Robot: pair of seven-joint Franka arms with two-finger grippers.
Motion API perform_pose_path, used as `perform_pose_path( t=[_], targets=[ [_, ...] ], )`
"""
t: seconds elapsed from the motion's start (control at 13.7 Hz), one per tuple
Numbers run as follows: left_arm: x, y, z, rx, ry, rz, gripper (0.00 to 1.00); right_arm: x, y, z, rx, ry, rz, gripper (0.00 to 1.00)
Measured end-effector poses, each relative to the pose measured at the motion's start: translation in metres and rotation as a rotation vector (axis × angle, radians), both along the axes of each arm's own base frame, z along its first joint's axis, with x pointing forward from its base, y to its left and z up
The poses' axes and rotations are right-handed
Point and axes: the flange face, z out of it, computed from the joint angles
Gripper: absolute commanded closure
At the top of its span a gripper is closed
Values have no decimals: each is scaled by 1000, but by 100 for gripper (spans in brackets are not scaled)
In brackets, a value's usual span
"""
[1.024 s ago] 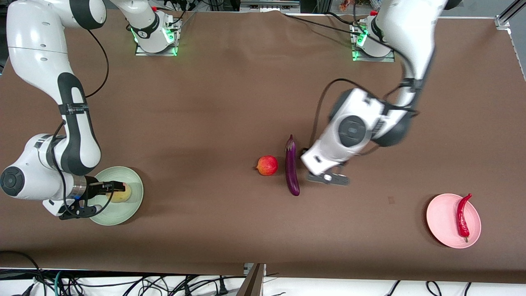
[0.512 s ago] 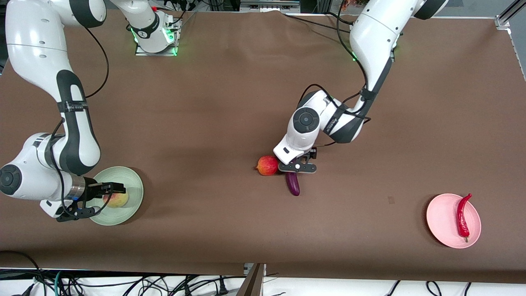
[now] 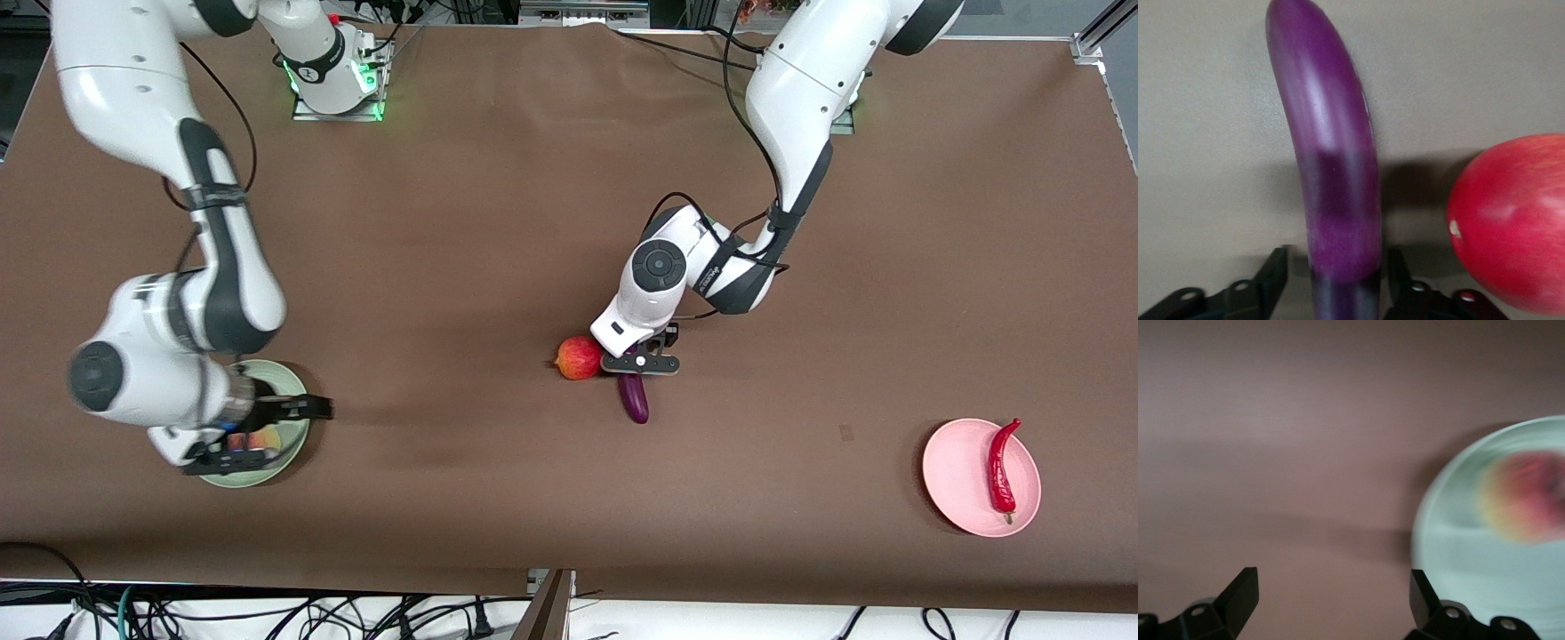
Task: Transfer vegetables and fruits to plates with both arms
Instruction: 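Carry the eggplant to the pink plate while the right gripper grasps the pomegranate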
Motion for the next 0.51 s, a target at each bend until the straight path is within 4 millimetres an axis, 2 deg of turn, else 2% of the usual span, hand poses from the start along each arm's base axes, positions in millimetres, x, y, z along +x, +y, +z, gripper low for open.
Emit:
perform_pose_path(
  t=[0.15,0.29,0.37,0.51],
  targets=[
    [4,4,2,-1,-6,7,87,-11,53,0,-4,17,-60,0],
    [9,11,12,10,-1,17,86,-23,95,0,-7,26,-127,0],
    [14,19,24,24,7,29,86,-28,115,1,-5,22,-159,0],
    [32,48,68,53,20,75,86,-38,151,0,4,6,-219,0]
  ],
)
